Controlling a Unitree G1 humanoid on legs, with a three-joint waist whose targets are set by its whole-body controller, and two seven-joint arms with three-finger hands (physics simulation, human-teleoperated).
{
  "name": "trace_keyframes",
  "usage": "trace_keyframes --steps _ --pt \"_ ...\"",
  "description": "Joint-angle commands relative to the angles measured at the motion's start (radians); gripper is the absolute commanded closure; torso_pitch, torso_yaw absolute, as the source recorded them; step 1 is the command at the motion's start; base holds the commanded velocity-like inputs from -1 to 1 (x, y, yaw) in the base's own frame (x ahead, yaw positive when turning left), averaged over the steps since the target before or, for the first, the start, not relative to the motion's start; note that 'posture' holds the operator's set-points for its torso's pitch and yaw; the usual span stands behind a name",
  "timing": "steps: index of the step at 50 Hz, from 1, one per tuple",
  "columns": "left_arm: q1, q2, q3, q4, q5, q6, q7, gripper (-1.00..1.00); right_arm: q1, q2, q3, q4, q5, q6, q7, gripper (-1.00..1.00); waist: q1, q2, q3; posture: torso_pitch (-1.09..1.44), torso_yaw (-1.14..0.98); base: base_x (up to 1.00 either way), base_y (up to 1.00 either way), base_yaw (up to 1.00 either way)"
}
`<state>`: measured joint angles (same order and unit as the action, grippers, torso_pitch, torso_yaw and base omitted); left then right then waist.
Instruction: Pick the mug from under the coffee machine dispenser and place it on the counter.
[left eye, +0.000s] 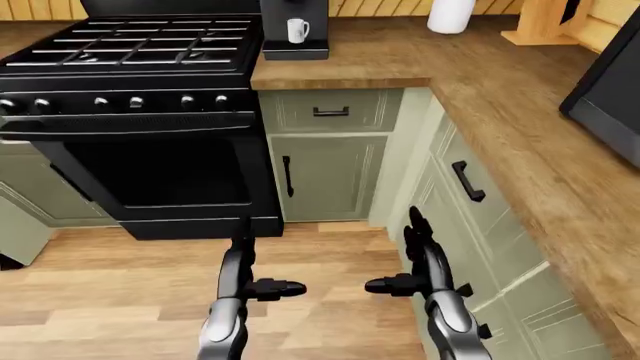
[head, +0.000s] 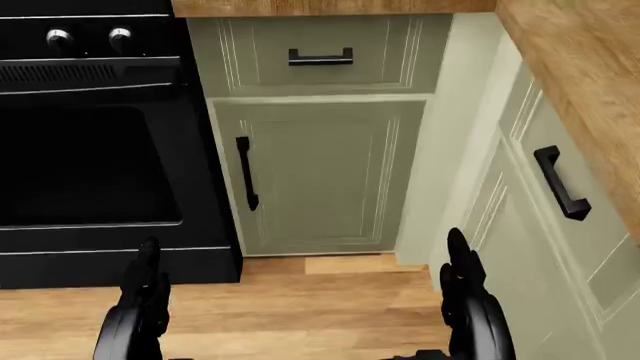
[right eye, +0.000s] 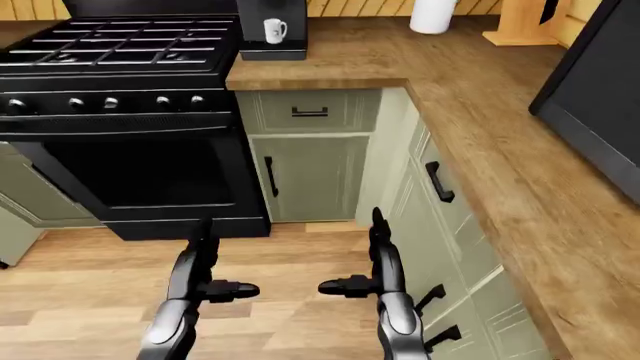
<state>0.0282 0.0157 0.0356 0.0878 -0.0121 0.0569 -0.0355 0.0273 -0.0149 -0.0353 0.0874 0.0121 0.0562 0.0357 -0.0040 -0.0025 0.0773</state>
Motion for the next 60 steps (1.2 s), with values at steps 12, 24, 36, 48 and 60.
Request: trace_keyframes --steps 12,24,36,48,60 --pt "-0.057 0.016 0.035 -0.191 -0.054 0.054 -0.003 -1.0 -0.069 -0.016 -0.031 -0.161 0.041 0.012 0.005 -1.0 0.008 -0.005 -0.079 0.0 0.0 0.0 0.0 0.0" --pt "-0.195 0.121 0.177 -0.335 -0.097 0.207 0.017 -1.0 -0.288 -0.141 -0.173 -0.282 0.123 0.202 -0.02 -1.0 0.007 -0.001 -0.095 0.0 0.0 0.0 0.0 0.0" --pt "-0.372 0.254 0.286 -0.543 -0.188 0.466 0.069 -1.0 -0.488 -0.327 -0.292 -0.343 0.231 0.357 -0.07 -1.0 0.007 -0.005 -0.078 0.0 0.0 0.0 0.0 0.0" --pt "-0.479 0.383 0.356 -0.518 -0.248 0.507 0.1 -1.0 -0.653 -0.527 -0.357 -0.335 0.326 0.444 -0.13 -1.0 0.008 -0.005 -0.059 0.0 0.0 0.0 0.0 0.0" --pt "-0.508 0.431 0.388 -0.511 -0.317 0.526 0.137 -1.0 -0.682 -0.587 -0.366 -0.309 0.335 0.44 -0.133 -1.0 0.01 -0.008 -0.052 0.0 0.0 0.0 0.0 0.0"
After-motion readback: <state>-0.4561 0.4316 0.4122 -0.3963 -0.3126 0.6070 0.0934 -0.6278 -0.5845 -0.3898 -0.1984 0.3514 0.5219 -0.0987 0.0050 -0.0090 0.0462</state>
